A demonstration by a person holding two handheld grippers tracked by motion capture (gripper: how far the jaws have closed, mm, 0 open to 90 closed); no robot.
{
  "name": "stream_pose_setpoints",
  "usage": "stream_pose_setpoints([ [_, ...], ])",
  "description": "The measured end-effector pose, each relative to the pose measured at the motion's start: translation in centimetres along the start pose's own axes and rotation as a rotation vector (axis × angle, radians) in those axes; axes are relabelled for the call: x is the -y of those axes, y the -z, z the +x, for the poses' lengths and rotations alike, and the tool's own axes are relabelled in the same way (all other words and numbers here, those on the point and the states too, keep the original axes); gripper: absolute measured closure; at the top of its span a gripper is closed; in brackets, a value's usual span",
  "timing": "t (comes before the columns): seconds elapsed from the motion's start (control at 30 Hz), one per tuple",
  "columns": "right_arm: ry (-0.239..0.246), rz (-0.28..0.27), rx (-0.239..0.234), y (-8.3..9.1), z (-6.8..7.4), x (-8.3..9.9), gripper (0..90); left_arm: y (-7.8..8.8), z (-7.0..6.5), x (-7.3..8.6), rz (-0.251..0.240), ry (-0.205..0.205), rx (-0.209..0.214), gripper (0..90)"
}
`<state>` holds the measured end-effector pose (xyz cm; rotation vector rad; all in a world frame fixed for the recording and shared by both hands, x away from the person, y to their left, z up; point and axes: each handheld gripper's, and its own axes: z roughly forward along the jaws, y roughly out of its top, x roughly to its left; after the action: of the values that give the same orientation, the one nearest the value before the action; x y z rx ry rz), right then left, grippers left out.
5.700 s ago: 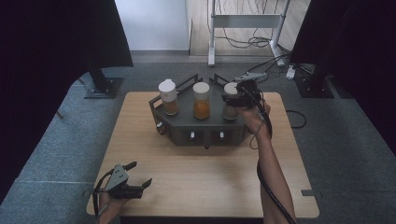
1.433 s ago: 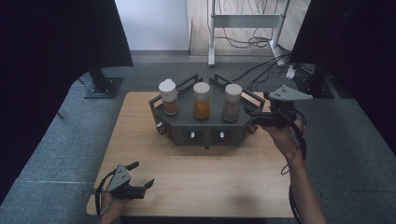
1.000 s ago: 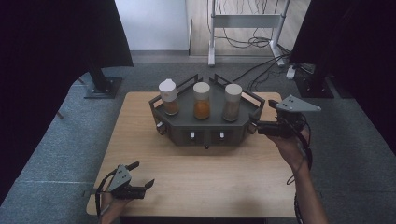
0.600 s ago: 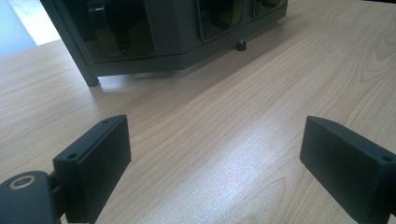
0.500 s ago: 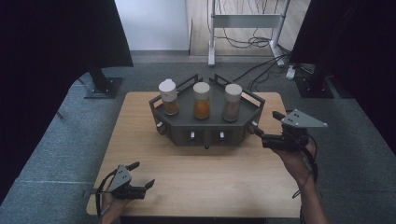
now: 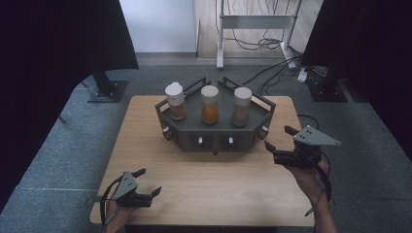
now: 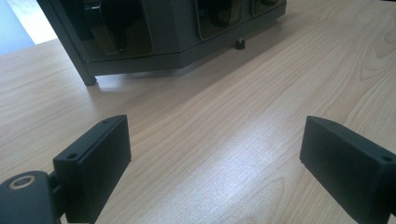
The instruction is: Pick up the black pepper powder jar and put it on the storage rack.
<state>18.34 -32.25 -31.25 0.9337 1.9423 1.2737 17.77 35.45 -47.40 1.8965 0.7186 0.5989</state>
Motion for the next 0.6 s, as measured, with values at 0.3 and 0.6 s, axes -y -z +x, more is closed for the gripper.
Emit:
stream_pose_setpoints([
  [0.3, 0.005, 0.022, 0.012, -0.2, 0.9, 2.1, 16.9, 0.1, 0.0, 0.1, -0.004, 0.002, -0.002, 8.6],
  [0.6, -0.006, 0.052, 0.040, -0.8, 1.4, 4.9, 16.9, 0.0, 0.0, 0.1, 0.001, 0.000, 0.000, 8.6],
])
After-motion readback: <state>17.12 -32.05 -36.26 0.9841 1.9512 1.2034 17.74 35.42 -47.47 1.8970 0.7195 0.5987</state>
